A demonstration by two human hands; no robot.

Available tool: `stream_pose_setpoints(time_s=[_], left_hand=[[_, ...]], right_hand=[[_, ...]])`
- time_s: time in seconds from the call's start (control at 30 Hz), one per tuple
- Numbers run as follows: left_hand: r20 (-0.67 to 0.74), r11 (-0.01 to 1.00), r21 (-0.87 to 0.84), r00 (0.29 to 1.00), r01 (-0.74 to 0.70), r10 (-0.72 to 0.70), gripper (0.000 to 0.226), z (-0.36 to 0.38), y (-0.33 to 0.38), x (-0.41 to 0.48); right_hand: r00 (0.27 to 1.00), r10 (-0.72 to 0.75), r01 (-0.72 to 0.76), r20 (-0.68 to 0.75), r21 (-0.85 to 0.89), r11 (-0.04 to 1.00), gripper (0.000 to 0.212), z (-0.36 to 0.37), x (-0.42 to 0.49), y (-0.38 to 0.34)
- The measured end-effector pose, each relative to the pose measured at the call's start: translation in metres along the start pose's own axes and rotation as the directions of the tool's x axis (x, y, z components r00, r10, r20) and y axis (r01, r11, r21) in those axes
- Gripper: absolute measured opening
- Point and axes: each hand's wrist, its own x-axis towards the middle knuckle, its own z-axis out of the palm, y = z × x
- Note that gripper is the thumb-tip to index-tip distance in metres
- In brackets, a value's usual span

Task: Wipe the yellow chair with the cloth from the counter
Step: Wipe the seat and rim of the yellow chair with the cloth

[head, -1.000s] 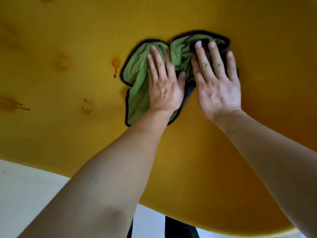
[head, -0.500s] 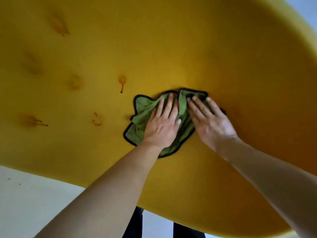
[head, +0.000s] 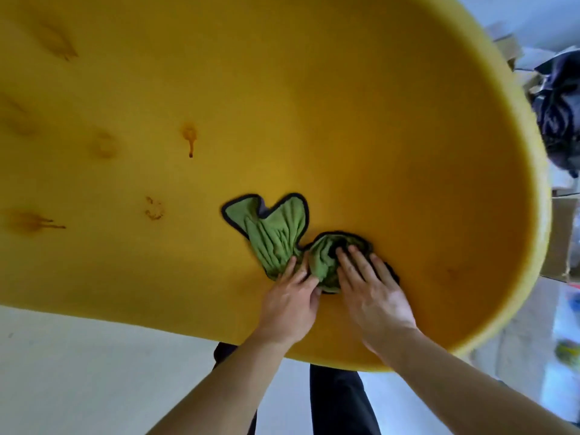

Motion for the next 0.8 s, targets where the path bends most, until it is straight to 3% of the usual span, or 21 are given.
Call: stream_pose_setpoints(time_s=[0.07,0.13,0.17,0.23,0.3,0.37,0.5,0.6,0.7,0.8], left_hand=[[0.076,0.973,-0.196,0.991,0.119,-0.106,0.036,-0.015,0.013,0.001],[0.172,0.815,-0.524,0.968,0.246,-0.181,0.043,-0.043,0.048,0.028],[0.175,0.707,-0.666,0.971,0.239,-0.162,0.047,-0.058,0.070,0.049],[0.077,0.593,-0.795,0.991,0.126,-0.108,0.052,-0.088,0.114,0.086],[-0.004,0.578,-0.814,0.995,0.055,-0.100,0.056,-0.095,0.137,0.106],[0.027,0.625,-0.778,0.998,0.060,-0.063,0.056,-0.079,0.134,0.094],[0.160,0.774,-0.625,0.987,0.101,0.001,0.042,-0.025,0.087,0.010],[0.256,0.843,-0.490,0.961,0.223,-0.105,0.038,-0.007,0.054,-0.043],[0.358,0.710,-0.599,0.917,0.370,-0.176,0.042,-0.008,0.059,-0.044],[0.302,0.435,-0.837,0.943,0.332,-0.138,0.048,-0.030,0.113,-0.008]], right_hand=[[1.000,0.020,-0.022,-0.014,-0.140,0.990,0.061,-0.015,0.009,0.016],[0.985,0.113,-0.143,-0.129,-0.252,0.957,0.063,-0.040,0.023,0.047],[0.965,0.161,-0.214,-0.206,-0.271,0.938,0.065,-0.056,0.027,0.064],[0.920,0.227,-0.318,-0.320,-0.270,0.909,0.066,-0.085,0.022,0.094],[0.905,0.260,-0.358,-0.335,-0.274,0.893,0.065,-0.097,0.006,0.110],[0.932,0.259,-0.326,-0.255,-0.271,0.906,0.065,-0.086,-0.018,0.106],[0.992,0.114,-0.117,-0.048,-0.064,0.991,0.077,-0.027,-0.069,0.049],[0.996,-0.029,0.026,0.086,0.038,0.999,0.065,0.004,-0.089,0.003],[0.997,-0.038,0.042,0.069,-0.060,0.997,0.061,0.000,-0.084,0.007],[0.982,0.079,-0.117,-0.173,-0.219,0.969,0.064,-0.031,-0.070,0.059]])
